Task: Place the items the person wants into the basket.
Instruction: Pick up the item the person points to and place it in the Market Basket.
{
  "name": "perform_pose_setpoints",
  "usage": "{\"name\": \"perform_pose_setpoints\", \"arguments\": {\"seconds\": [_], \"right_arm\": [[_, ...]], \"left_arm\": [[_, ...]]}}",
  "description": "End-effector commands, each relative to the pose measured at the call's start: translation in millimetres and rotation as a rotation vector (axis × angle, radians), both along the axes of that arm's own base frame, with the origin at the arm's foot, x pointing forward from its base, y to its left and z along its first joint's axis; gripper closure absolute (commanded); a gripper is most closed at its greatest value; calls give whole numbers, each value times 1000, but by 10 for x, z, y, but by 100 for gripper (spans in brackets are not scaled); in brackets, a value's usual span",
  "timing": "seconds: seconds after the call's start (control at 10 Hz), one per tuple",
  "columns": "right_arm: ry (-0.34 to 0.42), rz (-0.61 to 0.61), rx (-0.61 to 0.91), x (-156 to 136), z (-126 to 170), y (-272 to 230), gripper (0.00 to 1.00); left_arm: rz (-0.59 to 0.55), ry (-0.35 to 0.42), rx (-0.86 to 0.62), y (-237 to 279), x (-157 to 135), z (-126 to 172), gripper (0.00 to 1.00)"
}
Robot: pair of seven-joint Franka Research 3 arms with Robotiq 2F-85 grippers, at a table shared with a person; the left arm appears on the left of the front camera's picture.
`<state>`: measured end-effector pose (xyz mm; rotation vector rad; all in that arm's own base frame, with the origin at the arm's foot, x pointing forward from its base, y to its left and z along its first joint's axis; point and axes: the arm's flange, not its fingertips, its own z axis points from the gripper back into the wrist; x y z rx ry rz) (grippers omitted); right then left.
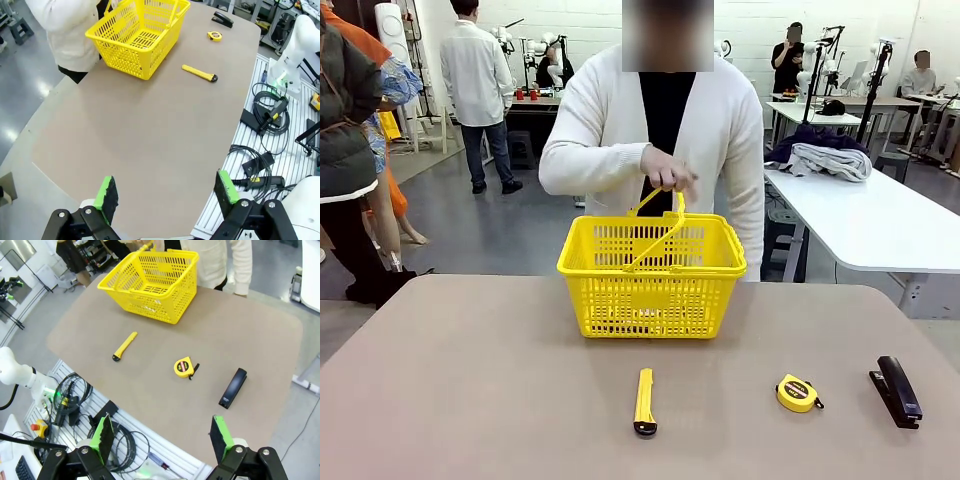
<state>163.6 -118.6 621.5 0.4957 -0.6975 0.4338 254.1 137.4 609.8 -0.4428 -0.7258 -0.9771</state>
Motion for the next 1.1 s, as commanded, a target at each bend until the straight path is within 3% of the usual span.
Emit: {"name": "perform_pose_setpoints", "arguments": {"seconds": [0.0,1.0], "right_arm": [[-6,21,9,7,-8,8,0],[-6,21,9,7,-8,8,0]], "left_arm": [[-22,-14,-5,18,5,0,0],[-22,-14,-5,18,5,0,0]]}}
